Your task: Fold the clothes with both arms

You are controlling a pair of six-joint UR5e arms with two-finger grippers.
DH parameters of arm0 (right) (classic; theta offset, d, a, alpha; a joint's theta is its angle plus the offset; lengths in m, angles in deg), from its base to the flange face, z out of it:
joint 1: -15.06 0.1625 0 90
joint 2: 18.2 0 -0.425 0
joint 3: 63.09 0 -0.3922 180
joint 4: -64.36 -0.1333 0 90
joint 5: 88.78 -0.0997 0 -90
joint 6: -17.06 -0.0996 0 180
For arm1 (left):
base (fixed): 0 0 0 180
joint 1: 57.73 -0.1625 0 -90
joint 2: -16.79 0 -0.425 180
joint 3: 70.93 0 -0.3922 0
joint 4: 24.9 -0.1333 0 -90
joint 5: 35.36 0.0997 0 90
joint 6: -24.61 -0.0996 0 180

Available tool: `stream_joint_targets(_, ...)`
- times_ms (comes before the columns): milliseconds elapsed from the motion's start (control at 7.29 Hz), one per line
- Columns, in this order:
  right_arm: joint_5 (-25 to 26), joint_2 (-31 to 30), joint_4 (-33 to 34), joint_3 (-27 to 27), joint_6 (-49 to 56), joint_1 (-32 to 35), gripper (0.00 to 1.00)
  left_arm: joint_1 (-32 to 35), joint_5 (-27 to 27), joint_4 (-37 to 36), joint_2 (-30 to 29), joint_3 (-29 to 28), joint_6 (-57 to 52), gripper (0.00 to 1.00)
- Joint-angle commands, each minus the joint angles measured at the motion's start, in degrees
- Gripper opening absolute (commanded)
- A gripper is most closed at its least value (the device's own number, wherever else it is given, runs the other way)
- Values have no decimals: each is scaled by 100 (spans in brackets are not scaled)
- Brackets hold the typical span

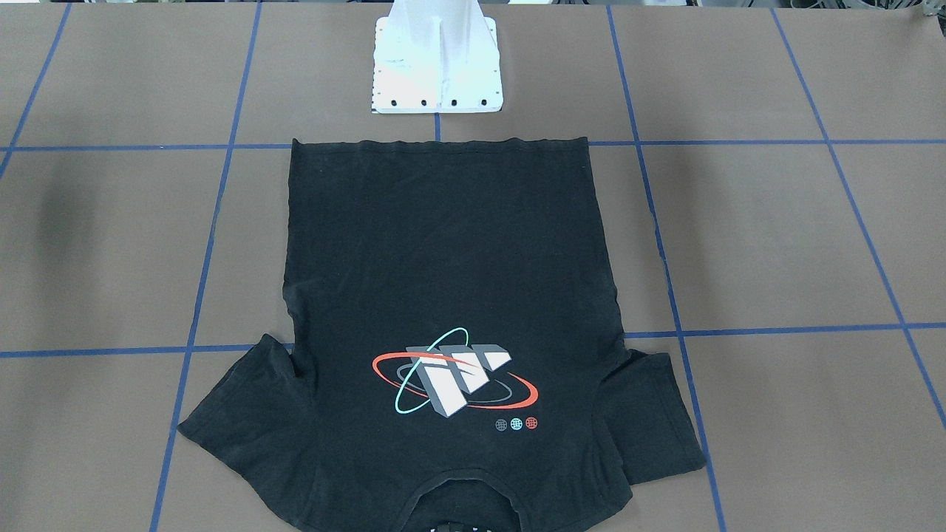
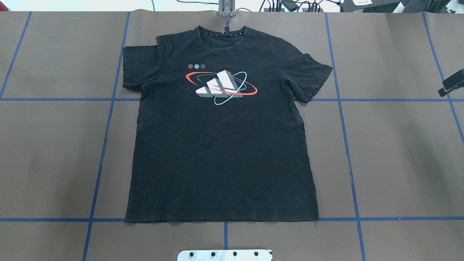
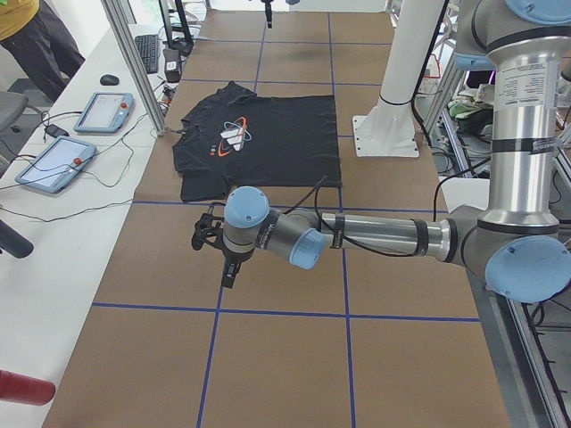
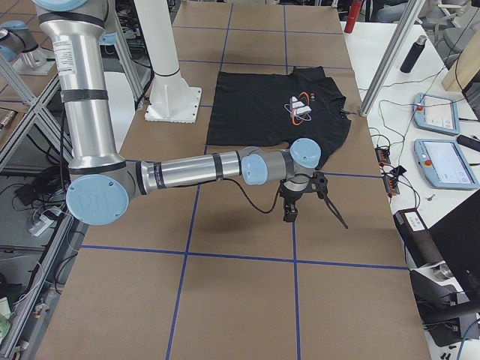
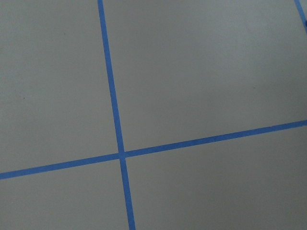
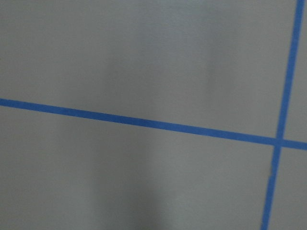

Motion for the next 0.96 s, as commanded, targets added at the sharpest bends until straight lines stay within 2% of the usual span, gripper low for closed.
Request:
stream_joint_targets(0,82,699,-1028,-488,-1396,-704,100,-4,-3,4,7,4,10,100)
stream_joint_targets(274,152,1944,-1698,-1645,-2715,-1152,100,-12,23,4,7,-22,-8,100)
stream_joint_targets(411,588,2456,-1996,-2226,-3227,-1320,100,-13,32,4,7,-22,-16,100)
stream_joint_targets(685,759,3274,-3302,-3534,-4709,-1409,93,-4,41,4,7,-40,-25,100)
stream_joint_targets(823,1133,3566,-4005,-4194,-5022,-1549,92,-4,41,4,7,-31,-25,100)
